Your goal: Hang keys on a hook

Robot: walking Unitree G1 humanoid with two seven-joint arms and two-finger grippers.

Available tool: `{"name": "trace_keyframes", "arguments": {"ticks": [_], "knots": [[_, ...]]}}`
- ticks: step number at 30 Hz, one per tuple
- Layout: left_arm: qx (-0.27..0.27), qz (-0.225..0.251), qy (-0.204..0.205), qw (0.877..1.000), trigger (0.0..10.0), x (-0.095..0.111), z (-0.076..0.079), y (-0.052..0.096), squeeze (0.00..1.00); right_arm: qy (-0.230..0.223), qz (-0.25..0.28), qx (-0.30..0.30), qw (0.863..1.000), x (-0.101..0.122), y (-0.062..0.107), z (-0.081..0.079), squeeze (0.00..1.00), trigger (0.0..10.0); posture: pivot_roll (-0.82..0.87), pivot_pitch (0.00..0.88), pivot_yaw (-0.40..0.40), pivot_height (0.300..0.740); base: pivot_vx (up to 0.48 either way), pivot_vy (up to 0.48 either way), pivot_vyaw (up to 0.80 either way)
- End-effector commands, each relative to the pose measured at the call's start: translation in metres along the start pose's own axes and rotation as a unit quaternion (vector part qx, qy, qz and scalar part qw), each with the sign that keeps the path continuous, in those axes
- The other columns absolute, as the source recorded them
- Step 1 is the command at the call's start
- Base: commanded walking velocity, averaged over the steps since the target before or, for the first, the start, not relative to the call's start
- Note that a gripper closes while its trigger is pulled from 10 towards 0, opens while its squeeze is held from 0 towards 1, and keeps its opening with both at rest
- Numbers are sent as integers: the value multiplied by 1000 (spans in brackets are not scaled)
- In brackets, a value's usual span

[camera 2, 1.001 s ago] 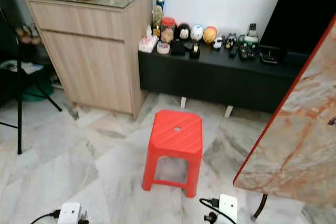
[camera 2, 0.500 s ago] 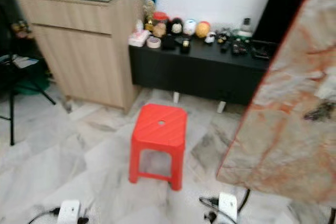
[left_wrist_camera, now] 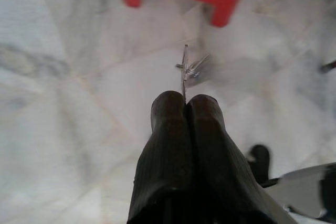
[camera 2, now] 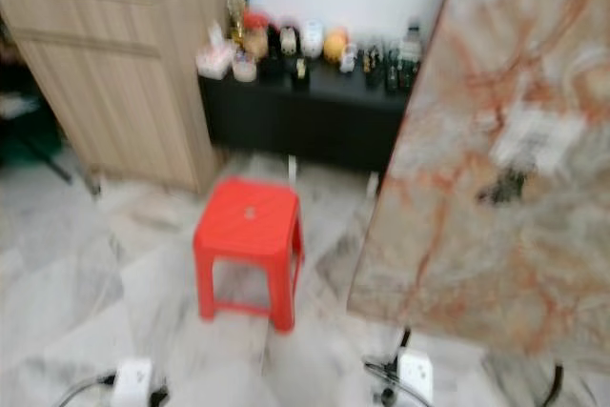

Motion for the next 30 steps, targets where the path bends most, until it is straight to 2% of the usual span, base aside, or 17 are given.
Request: {"name": "trace_keyframes", "arguments": {"ticks": [1, 14, 19, 30], "knots": [[11, -5, -3, 1000, 10000, -2, -11, 2, 0, 0, 7, 5, 1000, 5, -1, -6, 0, 10000, 80, 8, -77, 733, 0, -349, 0], [6, -6, -3, 1000, 10000, -3, -9, 2, 0, 0, -3, 0, 1000, 2, -1, -5, 0, 10000, 79, 0, -76, 733, 0, -351, 0], [6, -7, -5, 1000, 10000, -3, -9, 2, 0, 3, -4, 4, 1000, 2, -1, -6, 0, 10000, 78, 0, -76, 733, 0, -392, -704], [2, -11, -18, 1000, 10000, -1, -12, 1, 0, -2, 4, 6, 1000, 4, -1, -10, 0, 10000, 80, 0, -44, 733, 0, -402, 0]]}}
Point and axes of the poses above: a point about 5 cm out from each wrist's last joint towards the gripper, its own y axis pointing back from the gripper into the wrist, its own x axis along the axis of the wrist's last joint, z = x × y, the point moved 6 cm from there along -y, pointing out of the wrist towards the gripper, and after that the axes turned 5 degrees about y, right-handed, at the moved point
